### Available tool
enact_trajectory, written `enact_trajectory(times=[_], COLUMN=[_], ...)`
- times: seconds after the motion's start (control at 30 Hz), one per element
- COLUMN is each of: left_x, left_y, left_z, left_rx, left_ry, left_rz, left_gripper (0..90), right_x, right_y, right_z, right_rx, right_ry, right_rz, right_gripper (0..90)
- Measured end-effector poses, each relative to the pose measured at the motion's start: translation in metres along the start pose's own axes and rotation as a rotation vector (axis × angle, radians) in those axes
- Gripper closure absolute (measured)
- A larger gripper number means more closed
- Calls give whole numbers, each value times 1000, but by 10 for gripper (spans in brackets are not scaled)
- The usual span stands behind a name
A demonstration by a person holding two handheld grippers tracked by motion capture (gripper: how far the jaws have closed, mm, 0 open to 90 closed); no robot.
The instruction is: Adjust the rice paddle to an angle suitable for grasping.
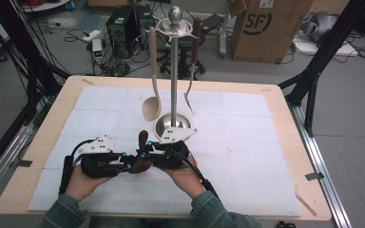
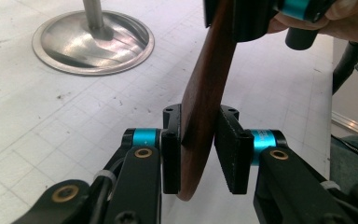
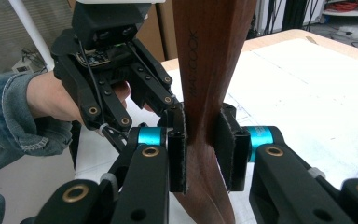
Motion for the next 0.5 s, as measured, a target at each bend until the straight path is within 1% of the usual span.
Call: enact_trajectory(times=[0.17, 0.27, 0.3, 0.37, 0.5], left_x=[0, 1, 1, 1, 0], left_y=[-2, -6, -7, -7, -7], left_z=[0, 0, 0, 1, 1], left_rx=[-12, -40, -37, -43, -42], left_ry=[-2, -5, -5, -3, 5], left_rz=[-1, 6, 11, 7, 9], left_gripper=[714, 691, 679, 680, 685], right_x=[0, 0, 0, 0, -1], right_y=[-1, -2, -3, -4, -2], right_z=[0, -1, -2, -3, -4], right_rx=[-2, -7, -10, -7, -3], right_ry=[4, 6, 3, 8, 17], right_rz=[7, 16, 22, 27, 22], right_gripper=[759, 763, 765, 766, 768])
Point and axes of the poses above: each handheld gripper's, and its own axes: z roughly backward along the jaws, x roughly out of its underside, y roughly to its right, the point moved 7 cm from there along -z, roughly forward along the jaws, and after that the axes turned 14 degrees about z, right-handed, at the moved point
